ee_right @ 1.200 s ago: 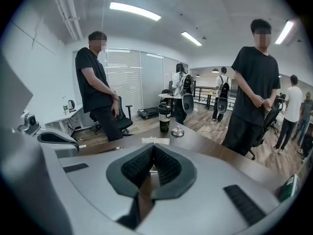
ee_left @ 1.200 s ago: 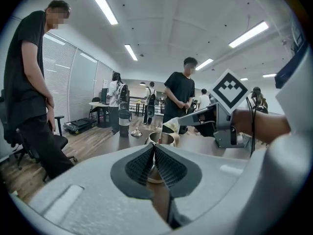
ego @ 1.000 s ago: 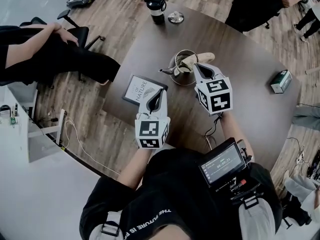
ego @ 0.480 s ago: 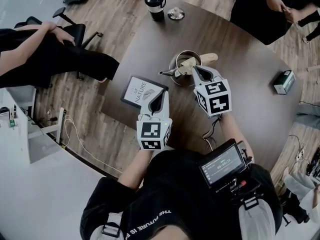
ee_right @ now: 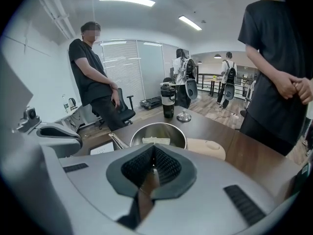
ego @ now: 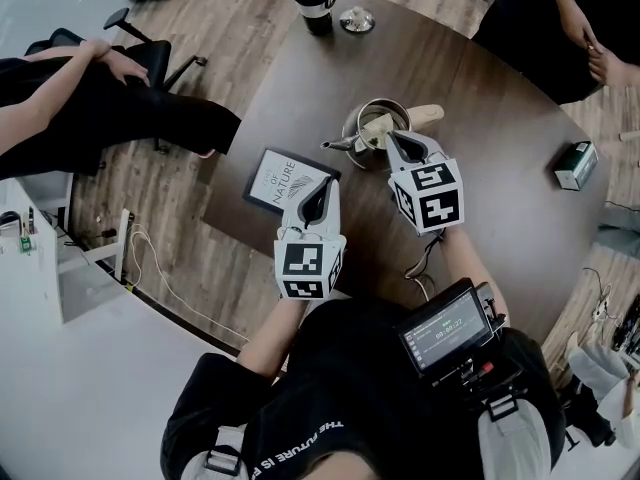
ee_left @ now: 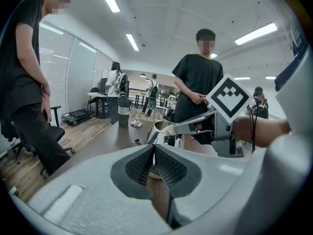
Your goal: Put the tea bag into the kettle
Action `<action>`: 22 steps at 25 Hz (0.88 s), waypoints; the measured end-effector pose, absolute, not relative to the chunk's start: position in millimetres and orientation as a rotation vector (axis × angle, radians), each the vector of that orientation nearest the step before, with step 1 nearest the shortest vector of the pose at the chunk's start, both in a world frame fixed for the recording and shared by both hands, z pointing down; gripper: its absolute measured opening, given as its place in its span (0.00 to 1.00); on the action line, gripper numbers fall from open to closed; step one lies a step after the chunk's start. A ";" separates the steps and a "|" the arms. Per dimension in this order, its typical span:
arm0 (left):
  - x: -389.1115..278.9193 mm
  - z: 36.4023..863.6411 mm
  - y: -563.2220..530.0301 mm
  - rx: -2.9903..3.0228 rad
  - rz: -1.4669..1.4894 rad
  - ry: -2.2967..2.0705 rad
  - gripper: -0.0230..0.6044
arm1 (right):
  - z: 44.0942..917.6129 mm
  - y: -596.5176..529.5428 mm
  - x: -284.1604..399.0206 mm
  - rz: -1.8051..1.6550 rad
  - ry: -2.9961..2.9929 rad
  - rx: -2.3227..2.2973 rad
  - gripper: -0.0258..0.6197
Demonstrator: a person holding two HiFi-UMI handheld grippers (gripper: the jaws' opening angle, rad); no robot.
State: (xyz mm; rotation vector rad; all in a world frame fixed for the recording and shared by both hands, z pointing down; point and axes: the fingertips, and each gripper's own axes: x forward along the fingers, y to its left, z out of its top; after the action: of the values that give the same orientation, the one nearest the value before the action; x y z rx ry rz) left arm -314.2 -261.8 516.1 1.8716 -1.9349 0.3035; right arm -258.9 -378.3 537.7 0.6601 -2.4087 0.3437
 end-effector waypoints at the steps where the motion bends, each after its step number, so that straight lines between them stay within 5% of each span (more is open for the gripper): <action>1: -314.6 517.2 -261.8 1.869 0.305 -1.934 0.06 | 538.3 -378.4 -259.4 0.339 -2.408 0.660 0.05; 22: -310.8 519.3 -261.8 1.871 0.310 -1.928 0.06 | 537.6 -377.4 -257.5 0.307 -2.409 0.656 0.06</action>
State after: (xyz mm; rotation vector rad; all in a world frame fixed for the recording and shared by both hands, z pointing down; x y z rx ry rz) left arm -310.8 -261.8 519.3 1.8714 -1.9278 0.3098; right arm -257.5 -377.4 537.6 0.6558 -2.4086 0.3072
